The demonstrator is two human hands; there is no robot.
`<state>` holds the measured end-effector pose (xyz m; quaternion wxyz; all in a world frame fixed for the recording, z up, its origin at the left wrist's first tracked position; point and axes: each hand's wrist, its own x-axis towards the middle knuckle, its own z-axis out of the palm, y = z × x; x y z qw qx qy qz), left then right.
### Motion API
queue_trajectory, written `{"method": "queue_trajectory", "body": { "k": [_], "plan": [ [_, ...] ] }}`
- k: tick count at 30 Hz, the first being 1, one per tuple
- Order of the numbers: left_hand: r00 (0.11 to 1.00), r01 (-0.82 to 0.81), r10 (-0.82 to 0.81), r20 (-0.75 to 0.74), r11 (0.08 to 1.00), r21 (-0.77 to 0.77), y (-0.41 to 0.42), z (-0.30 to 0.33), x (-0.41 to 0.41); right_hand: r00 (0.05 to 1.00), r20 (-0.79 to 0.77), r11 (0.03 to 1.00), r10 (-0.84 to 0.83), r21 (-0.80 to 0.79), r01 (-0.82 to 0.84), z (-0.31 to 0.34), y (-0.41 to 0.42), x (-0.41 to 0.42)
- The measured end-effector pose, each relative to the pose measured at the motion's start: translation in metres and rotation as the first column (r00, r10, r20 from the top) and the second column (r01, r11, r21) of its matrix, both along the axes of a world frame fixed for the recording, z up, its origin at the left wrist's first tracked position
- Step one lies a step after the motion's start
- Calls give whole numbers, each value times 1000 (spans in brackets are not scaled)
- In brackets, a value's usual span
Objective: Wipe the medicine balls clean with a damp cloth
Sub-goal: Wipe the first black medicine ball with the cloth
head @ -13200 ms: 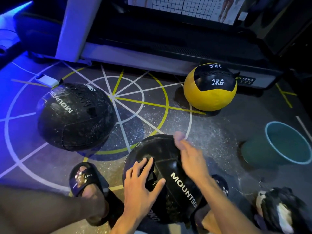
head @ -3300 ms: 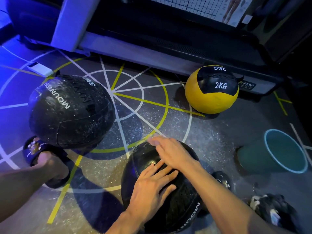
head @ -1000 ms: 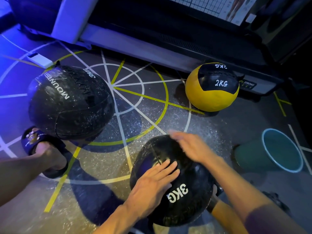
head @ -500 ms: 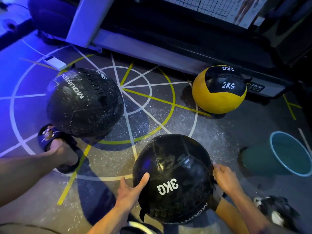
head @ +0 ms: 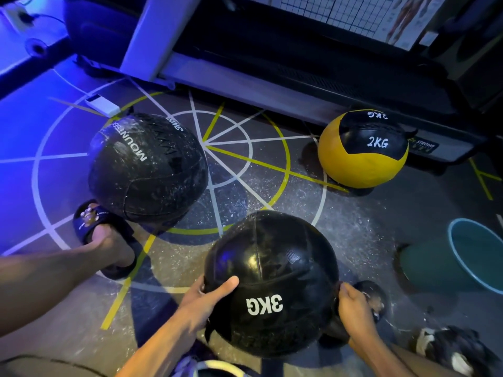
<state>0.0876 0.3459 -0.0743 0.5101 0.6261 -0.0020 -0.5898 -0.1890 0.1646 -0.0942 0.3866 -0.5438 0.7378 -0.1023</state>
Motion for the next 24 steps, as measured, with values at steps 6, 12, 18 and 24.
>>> {"method": "queue_trajectory", "body": {
  "k": [6,12,18,24],
  "plan": [
    [949,53,-24,314,995,-86,-2,-4,65,974,207,973,87,193,-128,-31,35,38],
    [916,92,-69,395,995,-39,-12,-9,59,949,316,999,16,34,-28,-8,0,38],
    [817,195,-133,561,980,-50,-16,-1,36,962,274,997,-2,-78,25,35,0,92],
    [747,234,-179,641,972,-1,-18,-4,31,689,-238,594,685,-366,-717,82,27,191]
  ]
}}
